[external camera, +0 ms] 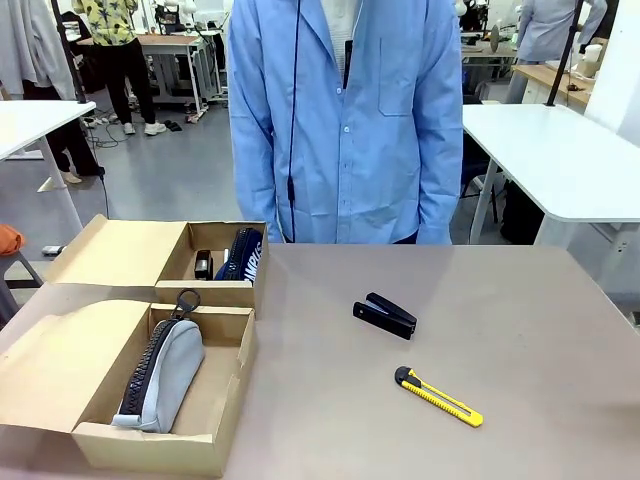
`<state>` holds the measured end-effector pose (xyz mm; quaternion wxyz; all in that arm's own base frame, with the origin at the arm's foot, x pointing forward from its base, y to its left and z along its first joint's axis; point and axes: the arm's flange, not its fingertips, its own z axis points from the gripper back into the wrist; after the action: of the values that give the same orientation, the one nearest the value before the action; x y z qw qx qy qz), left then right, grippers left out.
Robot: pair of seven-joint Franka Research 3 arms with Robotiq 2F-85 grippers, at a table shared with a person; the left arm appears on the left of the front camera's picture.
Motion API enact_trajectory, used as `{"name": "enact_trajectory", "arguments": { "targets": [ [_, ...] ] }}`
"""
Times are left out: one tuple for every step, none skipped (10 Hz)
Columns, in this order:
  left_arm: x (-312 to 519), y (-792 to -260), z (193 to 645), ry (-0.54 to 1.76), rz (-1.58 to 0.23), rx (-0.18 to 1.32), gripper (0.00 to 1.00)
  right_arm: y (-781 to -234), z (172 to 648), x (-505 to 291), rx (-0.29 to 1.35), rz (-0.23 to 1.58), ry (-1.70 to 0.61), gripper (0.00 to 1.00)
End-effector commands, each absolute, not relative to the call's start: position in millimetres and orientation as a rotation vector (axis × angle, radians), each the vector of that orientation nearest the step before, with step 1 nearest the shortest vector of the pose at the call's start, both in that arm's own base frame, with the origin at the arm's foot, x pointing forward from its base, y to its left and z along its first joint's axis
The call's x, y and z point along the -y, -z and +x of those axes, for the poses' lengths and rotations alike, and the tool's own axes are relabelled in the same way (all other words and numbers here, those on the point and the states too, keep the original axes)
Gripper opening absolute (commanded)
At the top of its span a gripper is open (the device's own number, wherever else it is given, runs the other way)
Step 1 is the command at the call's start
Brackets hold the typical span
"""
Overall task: Place items inside the box.
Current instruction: Pick up a Pencil pouch or Stapler and place it inside the Mailer Box closest to the robot.
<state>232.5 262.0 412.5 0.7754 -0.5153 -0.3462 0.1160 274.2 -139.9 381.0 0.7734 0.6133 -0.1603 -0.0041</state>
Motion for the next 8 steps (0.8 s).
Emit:
{"name": "enact_trajectory", "arguments": {
  "targets": [
    [-260.9, -413.3, 233.3, -0.239, -1.123, 0.772, 1.00, -384.7, 274.3, 137.9, 0.344, 1.343, 0.025, 1.00],
    [-260.9, -413.3, 233.3, -0.239, -1.123, 0.772, 1.00, -384.7, 274.3, 137.9, 0.344, 1.343, 0.025, 1.00],
    [-260.9, -413.3, 233.3, -0.239, -1.123, 0.772, 1.00, -381.0, 274.2, 139.9, 0.347, 1.329, 0.009, 1.00],
    [-260.9, -413.3, 233.3, -0.239, -1.123, 0.772, 1.00, -394.8, 289.4, 101.4, 0.326, 1.170, -0.063, 1.00],
    [-260.9, -413.3, 233.3, -0.239, -1.123, 0.772, 1.00, -404.7, 311.3, 61.8, 0.331, 1.057, -0.200, 1.00],
    [-260.9, -413.3, 233.3, -0.239, -1.123, 0.772, 1.00, -406.5, 339.0, 21.2, 0.321, 0.938, -0.325, 1.00],
    [-260.9, -413.3, 233.3, -0.239, -1.123, 0.772, 1.00, -403.9, 352.4, -11.8, 0.292, 0.831, -0.429, 1.00],
    [-260.9, -413.3, 233.3, -0.239, -1.123, 0.772, 1.00, -404.1, 356.7, -20.0, 0.341, 0.732, -0.408, 1.00]
  ]
}}
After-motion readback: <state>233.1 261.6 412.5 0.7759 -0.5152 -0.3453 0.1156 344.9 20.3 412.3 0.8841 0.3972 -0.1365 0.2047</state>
